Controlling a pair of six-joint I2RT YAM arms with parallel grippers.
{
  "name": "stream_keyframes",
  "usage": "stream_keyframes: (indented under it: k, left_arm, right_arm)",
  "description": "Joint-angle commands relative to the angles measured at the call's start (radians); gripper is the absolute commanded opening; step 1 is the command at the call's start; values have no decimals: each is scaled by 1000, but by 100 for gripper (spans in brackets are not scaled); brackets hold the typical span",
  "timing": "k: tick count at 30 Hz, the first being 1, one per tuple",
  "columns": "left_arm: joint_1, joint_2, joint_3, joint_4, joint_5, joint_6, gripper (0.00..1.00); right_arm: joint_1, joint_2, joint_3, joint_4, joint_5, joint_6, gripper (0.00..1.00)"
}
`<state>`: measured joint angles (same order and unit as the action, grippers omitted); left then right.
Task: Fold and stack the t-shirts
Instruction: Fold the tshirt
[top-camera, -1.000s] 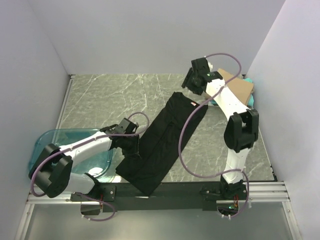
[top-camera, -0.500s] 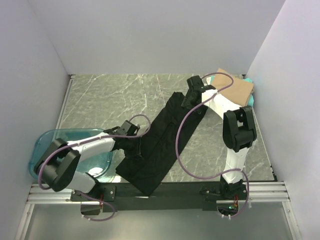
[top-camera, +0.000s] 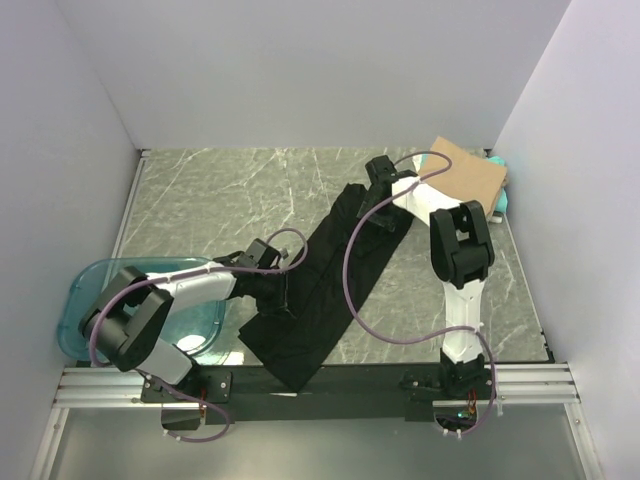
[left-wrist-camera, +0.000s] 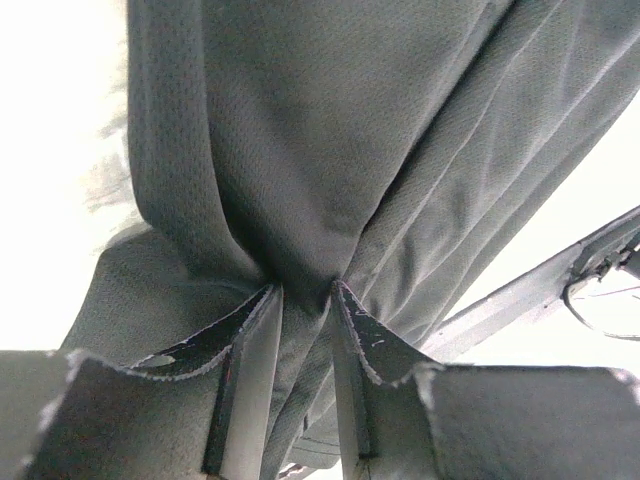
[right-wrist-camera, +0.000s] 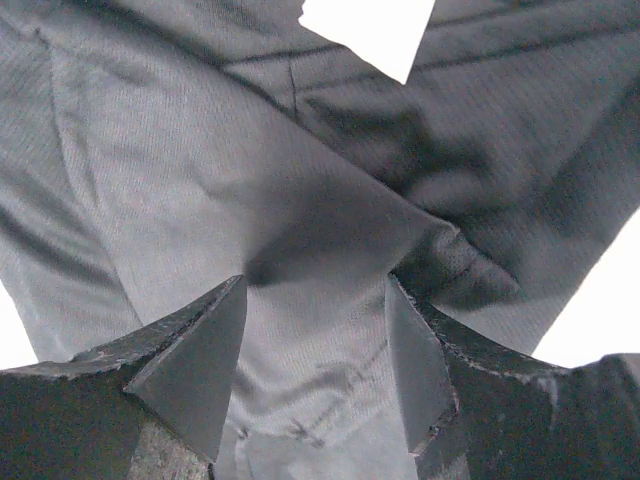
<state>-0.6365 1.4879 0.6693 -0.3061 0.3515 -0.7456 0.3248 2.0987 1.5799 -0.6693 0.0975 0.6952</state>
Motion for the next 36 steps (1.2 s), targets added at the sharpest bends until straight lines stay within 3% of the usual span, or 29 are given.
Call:
stream_keyframes:
  k: [1, 14, 19, 36]
  left_arm:
    - [-5, 51, -17, -31, -46, 35, 34]
    - [-6, 41, 53, -157, 41, 55, 33]
    - [-6, 95, 70, -133, 96, 69, 32]
    - [-45, 138, 159, -122, 124, 12, 30]
  right_arm:
    - [7, 62, 78, -27, -5, 12, 64]
    - [8, 302, 448, -202, -50, -11, 62]
    - [5, 397, 619, -256, -84, -19, 62]
    - [0, 429, 712, -260, -94, -17, 62]
